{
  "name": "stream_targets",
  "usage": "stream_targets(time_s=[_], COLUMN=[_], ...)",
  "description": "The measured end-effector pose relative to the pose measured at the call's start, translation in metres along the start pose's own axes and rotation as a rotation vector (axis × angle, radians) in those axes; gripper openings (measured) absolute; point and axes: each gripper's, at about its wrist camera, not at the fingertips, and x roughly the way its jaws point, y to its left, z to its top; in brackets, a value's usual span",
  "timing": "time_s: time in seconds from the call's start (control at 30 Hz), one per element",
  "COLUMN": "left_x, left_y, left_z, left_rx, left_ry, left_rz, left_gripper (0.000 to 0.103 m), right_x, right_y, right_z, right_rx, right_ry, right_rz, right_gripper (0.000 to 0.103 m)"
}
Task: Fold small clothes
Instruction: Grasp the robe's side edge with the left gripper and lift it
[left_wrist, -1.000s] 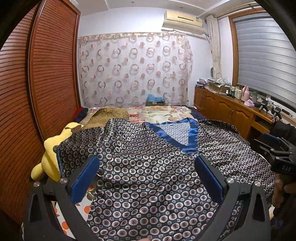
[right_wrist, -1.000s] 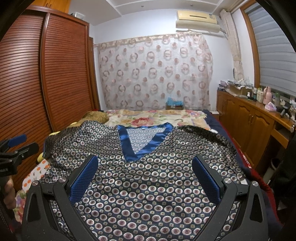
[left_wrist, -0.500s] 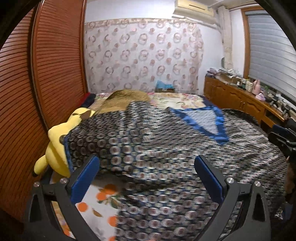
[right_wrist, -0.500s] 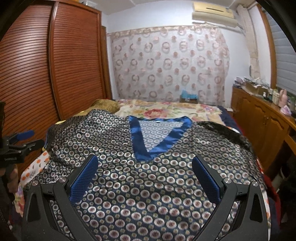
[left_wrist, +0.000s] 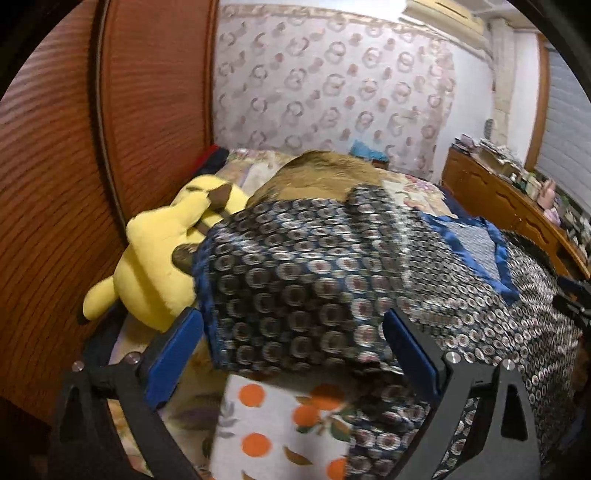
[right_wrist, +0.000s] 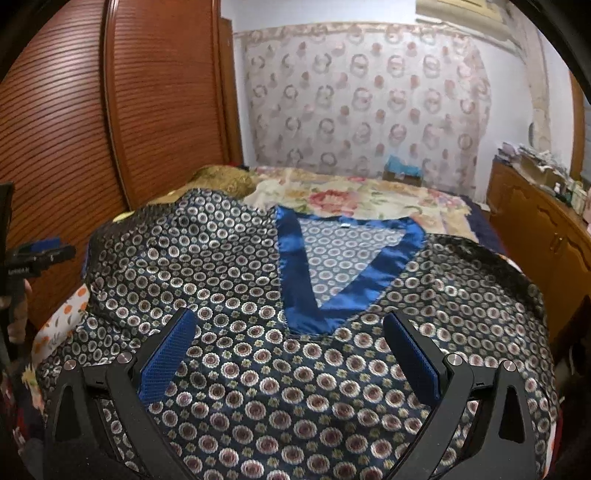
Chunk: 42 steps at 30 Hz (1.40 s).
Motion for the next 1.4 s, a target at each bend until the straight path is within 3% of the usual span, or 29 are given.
stream_targets(time_s=[0.27,0.5,0.6,0.63,0.77,0.93,0.97,1.0,1.23,1.4], left_x=[0.044,0.069,0.074,0.075,0.077,0.079,0.077,0.076,0.035,-0.002], left_y=[0.05,0.069,0.069,0.068,0.072,0.072,0.072,0.07,0.058,0.026], left_z=[-0.005,-0.019,-0.021,-0.021,-0.019,-0.017,-0.017,-0.016,0.001,0.036], left_rx=[-0.12,-0.197,-0.203,-0.202,-0.203,-0.184,-0.185,-0.181,-0.133,-0.064], left_ry=[0.122,0.215,0.225,0.224,0.225,0.226,0.223,0.219,0.124,0.025], left_rz=[0.002,-0.049,-0.072,-0.08,-0.131,-0.142,-0.152,-0.153,-0.104,-0.151], left_gripper=[0.091,0.072,0.07,0.067,0.036,0.02,0.009,0.004,0.001,0.001], right_x=[0.036,0.059,0.064,0.065,0.068,0.069,0.069,0.069,0.063,0.057], right_y=[0.005,0.009,0.01,0.009,0.004,0.0,-0.001,-0.002,-0.006,-0.014], right_z=[0.014,0.021,0.022,0.023,0.023,0.023,0.023,0.023,0.022,0.021], right_rx=[-0.008,-0.021,-0.029,-0.028,-0.024,-0.015,-0.013,-0.01,-0.001,0.015], right_ry=[0.082,0.134,0.145,0.147,0.153,0.151,0.151,0.15,0.139,0.128], right_rz=[0.045,0.076,0.085,0.088,0.087,0.079,0.078,0.078,0.072,0.063], right_gripper=[0.103,0.103,0.103,0.103,0.103,0.103,0.103,0.103,0.103,0.103])
